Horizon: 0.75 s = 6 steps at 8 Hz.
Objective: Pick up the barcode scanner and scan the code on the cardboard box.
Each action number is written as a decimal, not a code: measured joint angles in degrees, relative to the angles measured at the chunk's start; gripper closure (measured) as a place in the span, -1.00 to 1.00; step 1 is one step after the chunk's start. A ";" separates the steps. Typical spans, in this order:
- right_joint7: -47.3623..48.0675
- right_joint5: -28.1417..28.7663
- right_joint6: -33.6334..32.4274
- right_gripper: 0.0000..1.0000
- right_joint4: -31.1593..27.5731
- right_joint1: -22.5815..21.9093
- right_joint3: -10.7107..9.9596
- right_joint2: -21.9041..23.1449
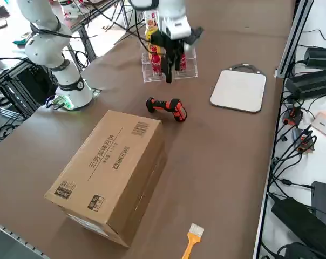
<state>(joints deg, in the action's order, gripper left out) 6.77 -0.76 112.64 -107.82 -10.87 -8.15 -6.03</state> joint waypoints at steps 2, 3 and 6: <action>0.00 0.00 -10.41 -1.00 8.44 0.94 -0.61 2.58; 0.01 0.00 -15.74 -1.00 12.90 1.10 -0.86 2.98; 1.39 3.09 -21.64 -1.00 19.38 2.57 -1.00 1.91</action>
<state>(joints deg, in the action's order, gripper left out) 8.16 2.34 91.00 -88.44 -8.30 -9.14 -4.12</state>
